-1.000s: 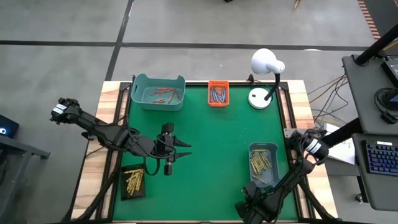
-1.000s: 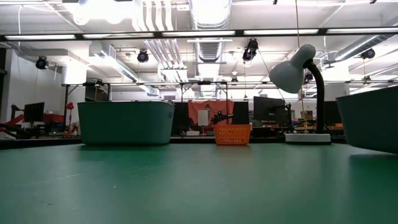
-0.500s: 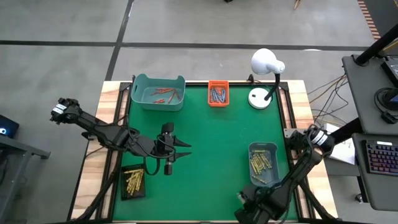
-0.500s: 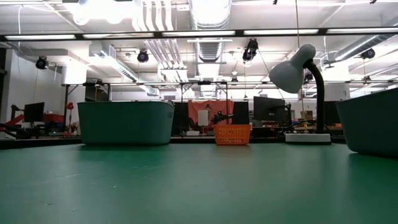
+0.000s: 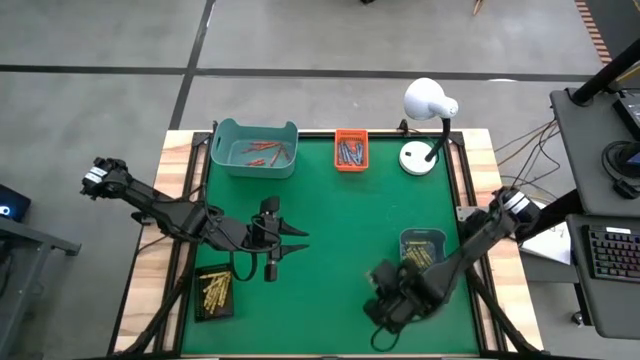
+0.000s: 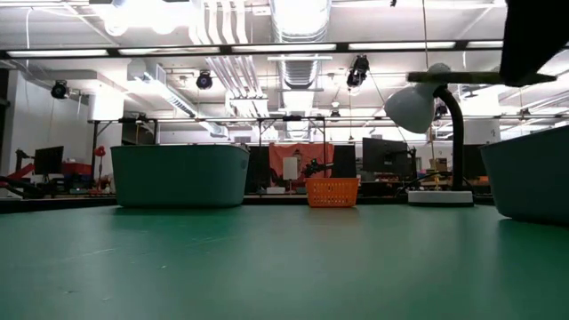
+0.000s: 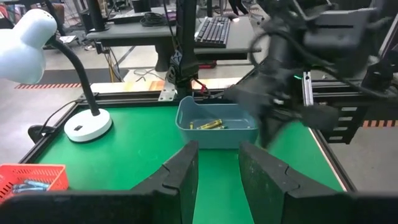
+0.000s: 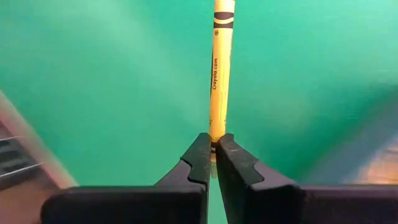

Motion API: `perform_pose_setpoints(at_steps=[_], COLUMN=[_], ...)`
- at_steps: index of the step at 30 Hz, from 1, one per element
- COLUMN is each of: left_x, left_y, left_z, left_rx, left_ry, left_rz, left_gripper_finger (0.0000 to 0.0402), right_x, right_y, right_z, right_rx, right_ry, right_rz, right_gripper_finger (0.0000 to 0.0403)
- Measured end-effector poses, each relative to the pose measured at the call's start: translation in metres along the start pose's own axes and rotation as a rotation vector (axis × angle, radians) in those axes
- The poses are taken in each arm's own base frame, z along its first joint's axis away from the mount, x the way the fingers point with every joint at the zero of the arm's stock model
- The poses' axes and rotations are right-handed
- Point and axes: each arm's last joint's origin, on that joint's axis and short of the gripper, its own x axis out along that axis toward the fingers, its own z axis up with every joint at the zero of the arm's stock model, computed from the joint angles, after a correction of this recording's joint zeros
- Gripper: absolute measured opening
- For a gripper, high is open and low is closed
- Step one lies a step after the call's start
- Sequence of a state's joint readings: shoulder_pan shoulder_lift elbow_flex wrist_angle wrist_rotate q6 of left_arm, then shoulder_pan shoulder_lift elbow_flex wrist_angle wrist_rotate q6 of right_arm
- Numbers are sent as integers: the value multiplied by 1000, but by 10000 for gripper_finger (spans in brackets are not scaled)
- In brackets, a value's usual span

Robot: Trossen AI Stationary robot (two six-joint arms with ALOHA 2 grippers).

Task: Sort crayons
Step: Put the green crayon into the blue bin

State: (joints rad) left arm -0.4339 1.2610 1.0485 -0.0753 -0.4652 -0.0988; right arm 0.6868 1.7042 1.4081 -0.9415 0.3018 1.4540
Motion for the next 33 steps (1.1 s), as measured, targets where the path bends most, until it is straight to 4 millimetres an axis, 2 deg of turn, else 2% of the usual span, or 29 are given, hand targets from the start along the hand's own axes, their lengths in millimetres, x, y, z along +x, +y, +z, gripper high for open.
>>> perform_pose_setpoints(at_steps=[4, 7, 11, 13, 19, 23, 28, 33], left_x=[0, 0, 0, 0, 0, -3, -10, -25], left_y=[0, 0, 0, 0, -2, -7, -17, -35], left_z=[0, -1, -3, -4, -7, -7, -13, -21], left_rx=[-25, -31, -22, -25, -66, -80, -66, -53], left_ry=[2, 10, 30, 34, 44, 42, 66, 73], left_rz=[-2, -2, 1, 1, -2, -4, 39, 118], left_gripper_finger=[97, 97, 97, 97, 97, 97, 97, 97], right_x=[-31, -54, -67, -65, -35, -23, -17, -14], right_y=[-24, -44, -76, -88, -113, -129, -140, -145], right_z=[13, 13, 8, 6, -6, -12, -15, -16], right_rx=[-1, 3, 26, 38, 39, 75, 113, 121], right_ry=[24, 57, 73, 79, 81, 84, 77, 71], right_rz=[-143, -240, -422, -431, -374, -316, -180, -147], right_gripper_finger=[12, 12, 12, 12, 13, 13, 13, 13])
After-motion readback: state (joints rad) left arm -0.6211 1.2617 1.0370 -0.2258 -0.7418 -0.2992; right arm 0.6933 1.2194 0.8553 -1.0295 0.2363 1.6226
